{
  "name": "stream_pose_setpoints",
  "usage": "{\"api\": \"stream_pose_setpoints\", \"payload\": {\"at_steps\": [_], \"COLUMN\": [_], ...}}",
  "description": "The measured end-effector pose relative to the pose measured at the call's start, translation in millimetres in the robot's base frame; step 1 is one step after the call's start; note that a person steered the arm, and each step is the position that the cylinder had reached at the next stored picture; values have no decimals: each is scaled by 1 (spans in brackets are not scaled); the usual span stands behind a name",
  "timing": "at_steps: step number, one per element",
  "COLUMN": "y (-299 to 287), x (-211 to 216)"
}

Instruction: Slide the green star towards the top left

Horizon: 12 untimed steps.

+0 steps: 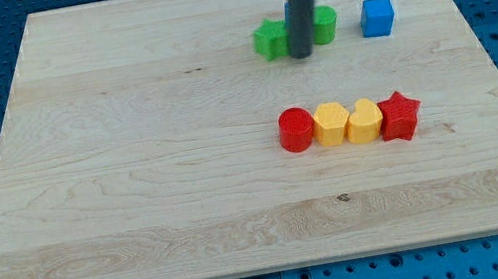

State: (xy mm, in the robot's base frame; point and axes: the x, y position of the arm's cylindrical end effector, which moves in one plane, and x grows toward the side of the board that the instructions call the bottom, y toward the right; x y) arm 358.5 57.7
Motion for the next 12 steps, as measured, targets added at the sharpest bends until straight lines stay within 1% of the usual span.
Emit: {"api": "stream_pose_setpoints", "payload": {"at_steps": [1, 2, 3, 4, 5, 6, 7, 8, 9, 10, 11, 12], "y": [-62, -79, -37, -3, -18, -86, -152, -167, -149, -155, -182, -209], "x": [-14, -19, -6, -9, -37, -71, -84, -82, -54, -38, -49, -71]}}
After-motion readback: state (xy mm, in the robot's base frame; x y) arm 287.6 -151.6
